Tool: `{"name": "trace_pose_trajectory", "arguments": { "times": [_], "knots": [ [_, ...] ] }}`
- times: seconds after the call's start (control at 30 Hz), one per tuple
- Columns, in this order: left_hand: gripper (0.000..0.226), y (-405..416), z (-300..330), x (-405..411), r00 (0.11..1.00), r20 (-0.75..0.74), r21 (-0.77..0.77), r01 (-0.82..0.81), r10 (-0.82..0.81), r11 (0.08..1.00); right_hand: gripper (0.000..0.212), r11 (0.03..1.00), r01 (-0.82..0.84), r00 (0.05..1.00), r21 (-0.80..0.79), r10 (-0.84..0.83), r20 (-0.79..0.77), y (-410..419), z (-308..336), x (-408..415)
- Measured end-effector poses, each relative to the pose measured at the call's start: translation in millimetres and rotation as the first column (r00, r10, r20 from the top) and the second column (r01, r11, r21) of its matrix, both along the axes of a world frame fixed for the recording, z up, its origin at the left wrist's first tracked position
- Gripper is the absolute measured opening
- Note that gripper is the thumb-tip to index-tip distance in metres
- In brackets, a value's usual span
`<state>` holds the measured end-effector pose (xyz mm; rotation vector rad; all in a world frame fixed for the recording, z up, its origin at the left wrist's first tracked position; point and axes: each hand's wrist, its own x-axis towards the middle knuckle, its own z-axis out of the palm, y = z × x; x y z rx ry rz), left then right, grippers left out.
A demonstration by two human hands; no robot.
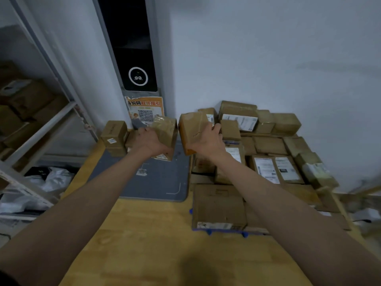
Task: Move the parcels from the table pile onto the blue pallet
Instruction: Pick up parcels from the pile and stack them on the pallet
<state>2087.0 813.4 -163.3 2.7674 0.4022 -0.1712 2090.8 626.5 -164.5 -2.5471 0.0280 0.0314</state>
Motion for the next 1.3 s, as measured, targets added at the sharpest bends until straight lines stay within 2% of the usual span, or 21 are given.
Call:
{"name": "trace_pose_trajectory", "arguments": {
  "times": [0.13,0.3,0.53,0.7,0.9,1.3],
  "knots": [
    [0.129,-26,11,1,0.996,0.039,-0.015,0.085,-0.084,0.996,0.101,0.997,0.075,0.997,0.037,-0.075,0.019,-28,14,-14],
    [0.131,-64,14,3,0.983,0.039,-0.047,0.181,-0.179,0.982,0.102,0.985,0.175,0.984,0.001,-0.175,0.019,-61,23,-33],
    [0.120,-114,11,6,0.962,0.057,-0.058,0.271,-0.268,0.961,0.098,0.959,0.285,0.958,-0.005,-0.284,0.043,-112,20,-46],
    [0.128,-156,12,16,0.950,0.062,-0.065,0.309,-0.305,0.949,0.098,0.941,0.338,0.940,-0.004,-0.337,0.059,-156,16,-44],
    [0.135,-216,12,35,0.954,0.067,-0.101,0.299,-0.293,0.949,0.095,0.938,0.346,0.937,-0.002,-0.346,0.053,-223,9,-28],
    [0.122,-346,-4,82,0.987,0.063,-0.047,0.152,-0.149,0.987,0.102,0.957,0.289,0.956,-0.018,-0.290,-0.050,-378,-28,27]
  ]
}}
